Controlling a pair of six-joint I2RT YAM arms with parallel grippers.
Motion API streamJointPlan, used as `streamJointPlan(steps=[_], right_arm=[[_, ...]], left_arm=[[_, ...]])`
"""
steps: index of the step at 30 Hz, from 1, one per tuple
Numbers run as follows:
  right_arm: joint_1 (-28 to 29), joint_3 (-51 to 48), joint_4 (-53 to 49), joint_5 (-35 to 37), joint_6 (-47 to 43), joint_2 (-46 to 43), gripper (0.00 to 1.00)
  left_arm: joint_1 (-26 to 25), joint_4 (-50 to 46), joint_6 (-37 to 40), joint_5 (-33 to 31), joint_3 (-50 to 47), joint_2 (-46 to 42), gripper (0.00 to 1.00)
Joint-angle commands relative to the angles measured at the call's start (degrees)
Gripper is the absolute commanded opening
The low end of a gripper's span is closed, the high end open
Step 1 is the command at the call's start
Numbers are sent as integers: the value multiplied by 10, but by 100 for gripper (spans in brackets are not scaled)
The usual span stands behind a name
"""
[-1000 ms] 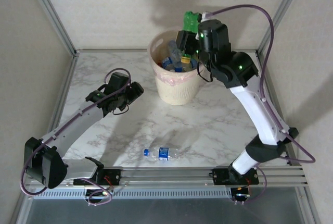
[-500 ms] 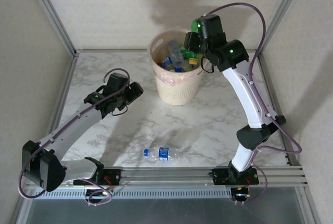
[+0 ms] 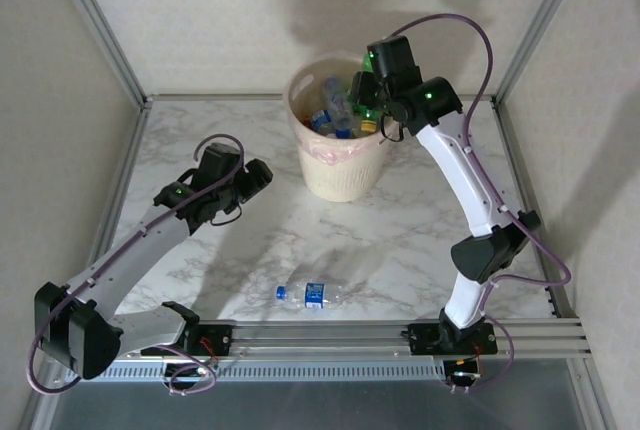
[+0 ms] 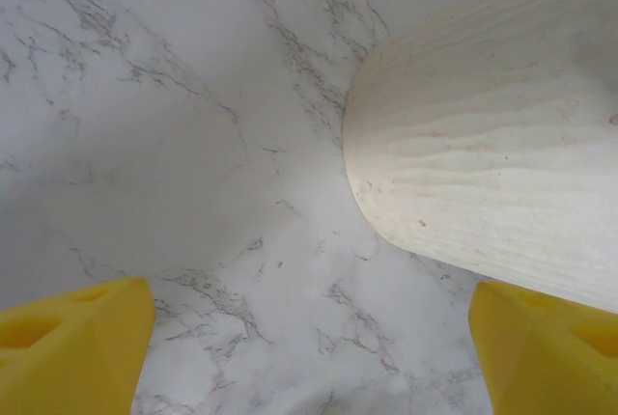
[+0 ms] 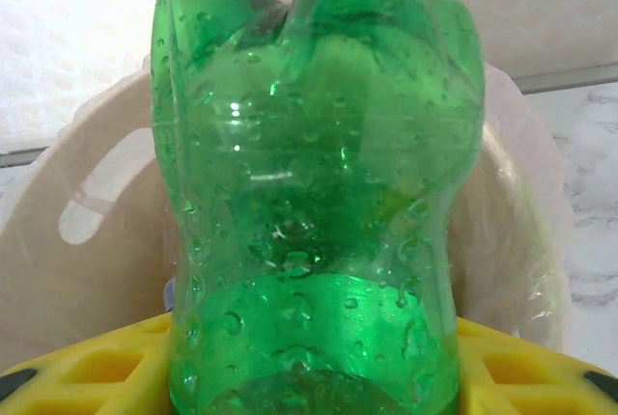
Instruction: Put the plastic bottles in the bin
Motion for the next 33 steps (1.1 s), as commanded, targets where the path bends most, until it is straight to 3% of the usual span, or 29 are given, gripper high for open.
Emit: streamJointPlan(steps=[1,5,9,16,23,27,33], right_arm=[[-9,9,14,1,-4,11,56],[-13,13,14,1,-8,15,70],[-15,12,19,0,-10,11,74],[-14,15,22,-7,-8,-8,76],[-12,-30,47,-29,9,-78,75],[-11,-93,67,-35,29,-141,76],[-12,-195,77,-23,60,-228,77]], left_arm=[[-1,-6,5,-2,-12,-13,84],[-1,-9,1,-3,-10,-19,84],[-1,-12,1,-6,-11,-25,84],[-3,-9,8,-1,-20,-43,85],[-18,25,62,49,-29,-81,84],[-55,25,92,62,-34,-95,84],[-168,-10,139,63,-43,-88,84]])
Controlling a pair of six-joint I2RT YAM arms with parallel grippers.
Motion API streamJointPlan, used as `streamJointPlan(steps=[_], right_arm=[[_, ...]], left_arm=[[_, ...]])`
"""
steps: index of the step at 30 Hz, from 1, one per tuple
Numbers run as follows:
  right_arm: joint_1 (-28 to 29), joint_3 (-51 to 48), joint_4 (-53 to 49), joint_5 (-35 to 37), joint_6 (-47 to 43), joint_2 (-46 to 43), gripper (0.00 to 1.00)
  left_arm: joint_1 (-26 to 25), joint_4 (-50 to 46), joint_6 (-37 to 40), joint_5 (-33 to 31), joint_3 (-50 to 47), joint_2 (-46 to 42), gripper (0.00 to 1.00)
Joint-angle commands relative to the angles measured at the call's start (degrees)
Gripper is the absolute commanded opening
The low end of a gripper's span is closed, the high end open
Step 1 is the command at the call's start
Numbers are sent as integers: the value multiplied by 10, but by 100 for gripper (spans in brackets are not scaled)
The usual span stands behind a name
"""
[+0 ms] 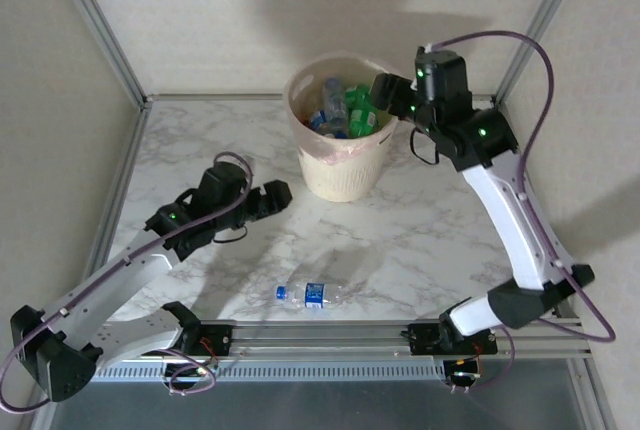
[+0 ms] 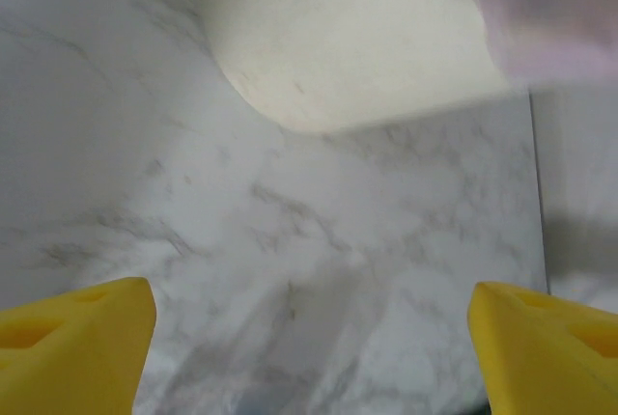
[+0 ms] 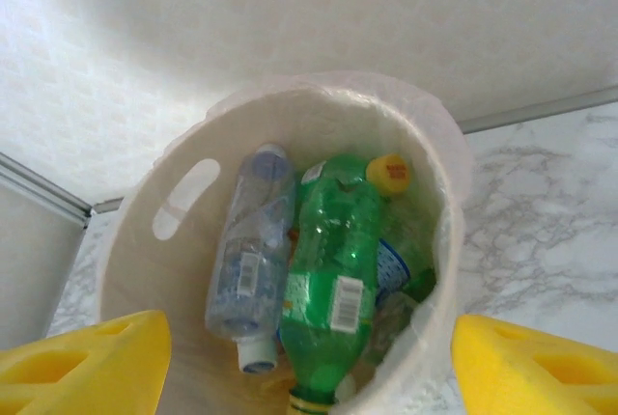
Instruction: Put the plastic bottles in the bin
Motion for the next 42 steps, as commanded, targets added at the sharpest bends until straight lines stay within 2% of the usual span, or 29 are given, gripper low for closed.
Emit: streamJointPlan(steps=[1,7,12,19,25,28,36,42], right_arm=[[2,-47,13,9,32,-33,77],[2,-100,8,21,48,-76,82],[1,-112,5,23,47,-87,87],[2,-154,22,-3,58,-109,90],[1,-193,28,-25,65,-133,91],[2,-201,24,-21,58,-144,92],[-2,-205,17,-12,52,-149,94],[-2,-214,30,-17,58,-144,95]], left_arm=[[-61,-36,52,3,-9,2,84],[-186,-102,91,-34,-6,16,87],[-251,-106,112,-42,-15,49,92],[-356,-79,139,-129,-5,143,97],[-378,-56,179,-202,10,207,100],[-390,-49,201,-214,8,234,100],[-396,-15,250,-152,-17,255,100],[-387,5,263,-129,-38,285,100]])
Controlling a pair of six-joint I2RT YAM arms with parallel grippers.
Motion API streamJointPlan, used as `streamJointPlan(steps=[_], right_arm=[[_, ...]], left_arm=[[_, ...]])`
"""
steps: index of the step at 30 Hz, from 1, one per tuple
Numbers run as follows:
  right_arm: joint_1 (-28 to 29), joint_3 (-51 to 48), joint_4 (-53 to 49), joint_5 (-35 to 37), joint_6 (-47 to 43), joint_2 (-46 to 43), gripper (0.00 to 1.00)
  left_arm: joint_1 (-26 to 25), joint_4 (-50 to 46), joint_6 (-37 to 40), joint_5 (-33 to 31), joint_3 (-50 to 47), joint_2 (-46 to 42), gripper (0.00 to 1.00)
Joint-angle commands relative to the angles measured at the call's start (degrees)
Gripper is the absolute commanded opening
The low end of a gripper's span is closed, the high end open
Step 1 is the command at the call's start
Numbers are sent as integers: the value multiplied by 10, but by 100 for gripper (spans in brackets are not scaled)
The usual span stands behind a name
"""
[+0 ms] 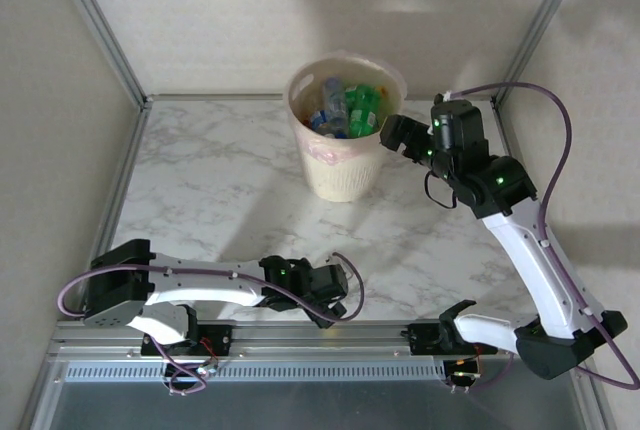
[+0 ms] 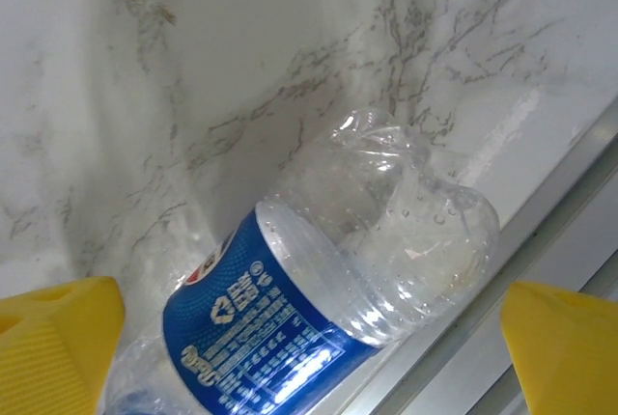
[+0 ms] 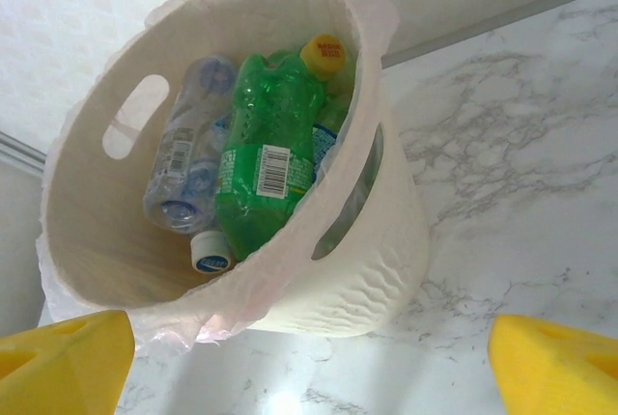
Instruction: Put the plastic bottles in the bin
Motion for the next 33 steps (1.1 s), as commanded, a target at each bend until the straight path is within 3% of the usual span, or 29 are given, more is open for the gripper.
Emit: streamJointPlan(steps=[1,14,23,33], right_arm=[[-2,-7,13,-1,3,1,95],[-4,1,12,1,0,15,90],[-7,13,15,10,-10,23,86],[-22,23,23,15,-21,26,86]], left_arm=[[9,18,17,15,-21,25,99],[88,74,6,26,-51,44,84],[111,66,-2,28,-55,53,64],[146,-7,-23,6,16,-25,59]])
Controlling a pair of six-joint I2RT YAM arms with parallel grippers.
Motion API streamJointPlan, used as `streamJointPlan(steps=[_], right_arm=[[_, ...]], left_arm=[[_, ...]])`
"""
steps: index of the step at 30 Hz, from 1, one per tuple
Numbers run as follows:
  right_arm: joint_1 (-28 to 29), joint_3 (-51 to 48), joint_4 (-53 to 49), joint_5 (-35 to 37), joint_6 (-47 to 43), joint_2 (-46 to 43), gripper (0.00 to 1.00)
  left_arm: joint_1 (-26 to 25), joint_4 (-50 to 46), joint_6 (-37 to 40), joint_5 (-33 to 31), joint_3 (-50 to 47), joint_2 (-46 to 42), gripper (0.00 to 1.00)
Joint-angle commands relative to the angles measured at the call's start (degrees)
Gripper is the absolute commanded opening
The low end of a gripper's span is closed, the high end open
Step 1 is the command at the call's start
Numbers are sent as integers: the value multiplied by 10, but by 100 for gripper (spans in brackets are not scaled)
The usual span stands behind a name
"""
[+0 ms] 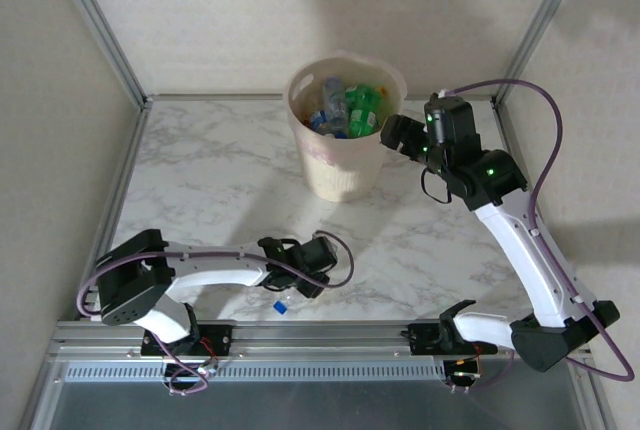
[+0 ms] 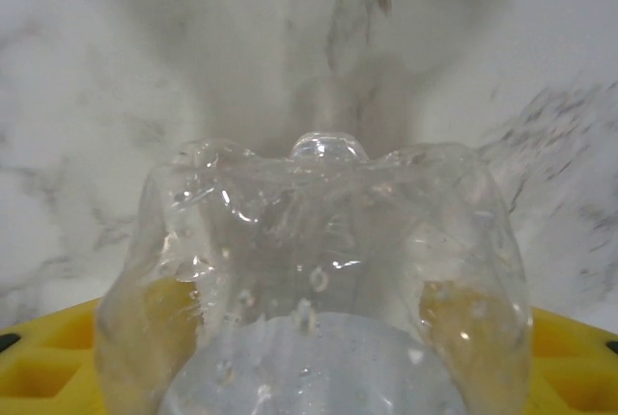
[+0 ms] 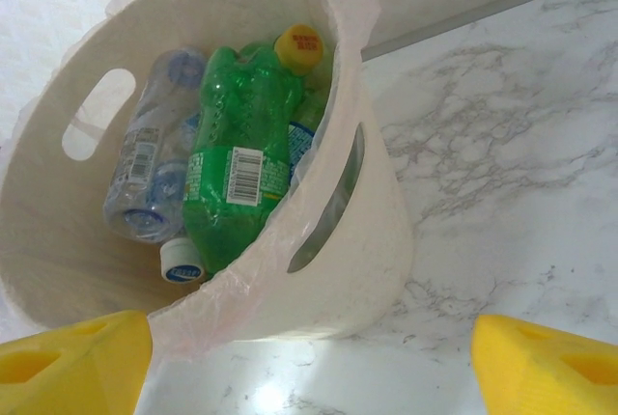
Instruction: Put the plastic bottles in the bin
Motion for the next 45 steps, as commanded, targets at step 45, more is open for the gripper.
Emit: streamJointPlan(steps=[45], right_arm=[[-26,19,16,44,-5,-48,83]], left_arm=[[360,-177,-102,43,923,290,64]])
